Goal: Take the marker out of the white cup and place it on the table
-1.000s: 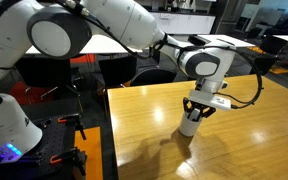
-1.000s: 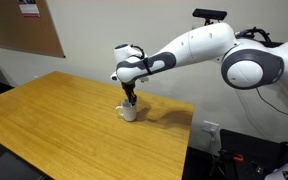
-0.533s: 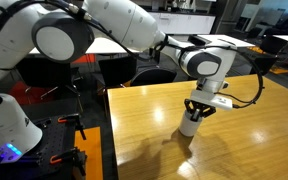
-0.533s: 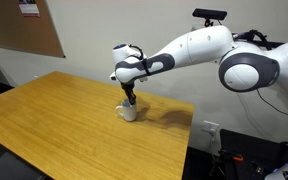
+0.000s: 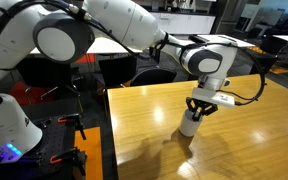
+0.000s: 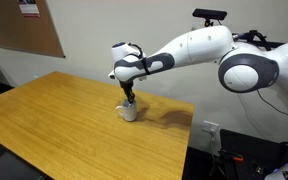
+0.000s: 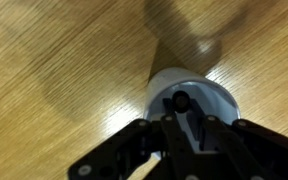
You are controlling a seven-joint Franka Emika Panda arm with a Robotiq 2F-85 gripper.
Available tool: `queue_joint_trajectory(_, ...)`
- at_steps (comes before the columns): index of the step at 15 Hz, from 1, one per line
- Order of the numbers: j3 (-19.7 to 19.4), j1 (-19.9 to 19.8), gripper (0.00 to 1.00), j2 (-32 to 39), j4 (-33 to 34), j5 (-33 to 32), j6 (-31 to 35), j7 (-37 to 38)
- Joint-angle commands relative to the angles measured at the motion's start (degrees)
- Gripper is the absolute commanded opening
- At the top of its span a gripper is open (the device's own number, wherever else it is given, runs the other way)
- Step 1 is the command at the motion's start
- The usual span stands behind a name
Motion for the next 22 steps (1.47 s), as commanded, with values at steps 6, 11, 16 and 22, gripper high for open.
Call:
queue_joint_trajectory(6, -0.9, 1.9, 0.05, -4.9, -1.9, -2.8, -3.6, 1.8)
queue_joint_trajectory(11, -0.8, 2.2, 0.05, -10.1, -6.2, -3.3, -0.4, 2.3)
queue_joint_trajectory(16, -0.5, 2.6, 0.05, -17.5, -14.2, -3.6, 3.9, 2.9)
queue_joint_trajectory(22, -0.2, 3.9, 0.05, -27.8, -28.8, -3.8, 15.5, 5.6)
